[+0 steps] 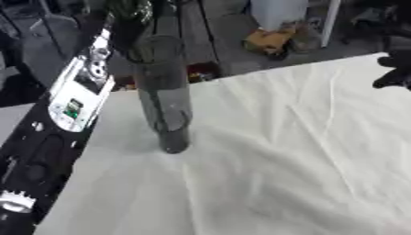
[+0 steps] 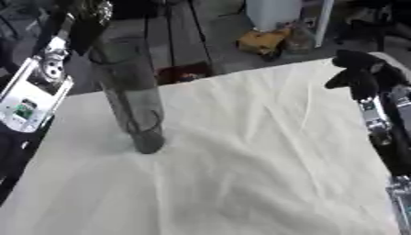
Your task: Arrange flowers into the vase.
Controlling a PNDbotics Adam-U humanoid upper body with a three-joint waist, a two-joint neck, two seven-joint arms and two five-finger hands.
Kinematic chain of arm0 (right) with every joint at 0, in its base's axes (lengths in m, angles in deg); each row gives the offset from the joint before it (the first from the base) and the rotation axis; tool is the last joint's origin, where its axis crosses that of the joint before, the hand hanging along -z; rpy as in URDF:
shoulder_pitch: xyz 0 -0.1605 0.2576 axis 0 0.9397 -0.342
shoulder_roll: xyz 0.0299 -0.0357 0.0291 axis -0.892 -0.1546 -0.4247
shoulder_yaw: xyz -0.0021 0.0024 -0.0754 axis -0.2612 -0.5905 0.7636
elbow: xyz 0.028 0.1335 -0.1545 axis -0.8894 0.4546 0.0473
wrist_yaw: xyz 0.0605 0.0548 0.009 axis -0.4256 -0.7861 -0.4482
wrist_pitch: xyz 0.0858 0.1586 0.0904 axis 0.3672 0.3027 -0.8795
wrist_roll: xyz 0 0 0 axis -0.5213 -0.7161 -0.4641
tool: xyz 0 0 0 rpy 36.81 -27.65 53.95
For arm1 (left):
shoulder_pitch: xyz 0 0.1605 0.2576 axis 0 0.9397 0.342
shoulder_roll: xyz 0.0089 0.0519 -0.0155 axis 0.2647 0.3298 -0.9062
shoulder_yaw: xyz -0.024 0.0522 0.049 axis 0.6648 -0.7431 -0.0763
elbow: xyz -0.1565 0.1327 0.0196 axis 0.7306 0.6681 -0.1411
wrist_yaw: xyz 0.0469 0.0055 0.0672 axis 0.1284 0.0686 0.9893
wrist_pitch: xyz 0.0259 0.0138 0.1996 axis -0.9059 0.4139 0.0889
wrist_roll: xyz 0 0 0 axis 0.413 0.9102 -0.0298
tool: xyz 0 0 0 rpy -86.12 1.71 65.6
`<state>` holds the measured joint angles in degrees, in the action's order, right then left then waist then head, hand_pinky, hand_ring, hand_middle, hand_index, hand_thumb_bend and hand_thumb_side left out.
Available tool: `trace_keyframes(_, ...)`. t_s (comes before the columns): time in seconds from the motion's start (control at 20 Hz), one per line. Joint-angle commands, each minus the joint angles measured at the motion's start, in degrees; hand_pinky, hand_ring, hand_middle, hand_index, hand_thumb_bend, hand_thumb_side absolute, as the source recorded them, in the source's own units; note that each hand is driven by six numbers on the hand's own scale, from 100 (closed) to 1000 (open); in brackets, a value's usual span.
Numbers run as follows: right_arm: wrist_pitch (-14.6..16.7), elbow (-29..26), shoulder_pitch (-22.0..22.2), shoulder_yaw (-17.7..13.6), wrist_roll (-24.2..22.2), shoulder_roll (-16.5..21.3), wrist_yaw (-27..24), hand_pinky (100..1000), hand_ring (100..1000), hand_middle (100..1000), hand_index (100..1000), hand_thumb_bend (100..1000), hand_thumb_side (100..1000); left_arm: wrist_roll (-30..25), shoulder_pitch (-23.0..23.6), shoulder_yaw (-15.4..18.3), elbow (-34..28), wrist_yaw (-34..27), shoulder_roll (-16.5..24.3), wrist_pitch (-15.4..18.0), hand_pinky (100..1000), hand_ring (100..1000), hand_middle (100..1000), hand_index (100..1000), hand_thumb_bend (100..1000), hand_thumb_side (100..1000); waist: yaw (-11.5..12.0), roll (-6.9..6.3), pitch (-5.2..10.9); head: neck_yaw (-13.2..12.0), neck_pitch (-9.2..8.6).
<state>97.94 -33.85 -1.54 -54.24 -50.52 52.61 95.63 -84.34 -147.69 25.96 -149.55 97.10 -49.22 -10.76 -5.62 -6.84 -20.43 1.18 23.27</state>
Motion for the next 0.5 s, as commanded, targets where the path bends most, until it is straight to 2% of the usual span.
trace_keyframes(0.05, -0.1, -1.3, -0.5, -0.5, 0.3, 0.7, -0.1, 684, 839, 529, 865, 160, 1000, -1.1, -0.8, 0.5, -1.2, 0.8, 2.2, 0.2, 597, 825, 914, 1000, 100, 1000, 0.1, 0.43, 1.90, 0.3, -0.79)
trace_keyframes(0.35, -0.2, -1.3, -0.4, -0.6, 0.3, 0.5, -0.1, 684, 839, 529, 865, 161, 1000, -1.1, 0.4, 0.3, -3.2, 1.0, 3.1, 0.7, 616, 836, 932, 1000, 100, 1000, 0.3, 0.61, 1.94, 0.7, -1.13)
trace_keyframes(0.5, -0.2, -1.3, -0.5, -0.6, 0.4, 0.5, 0.0, 684, 838, 528, 865, 161, 1000, -2.0, 1.0, -0.3, -3.9, 1.3, 3.7, 0.7, 668, 875, 969, 1000, 100, 1000, 0.4, 0.75, 1.94, 0.9, -1.26)
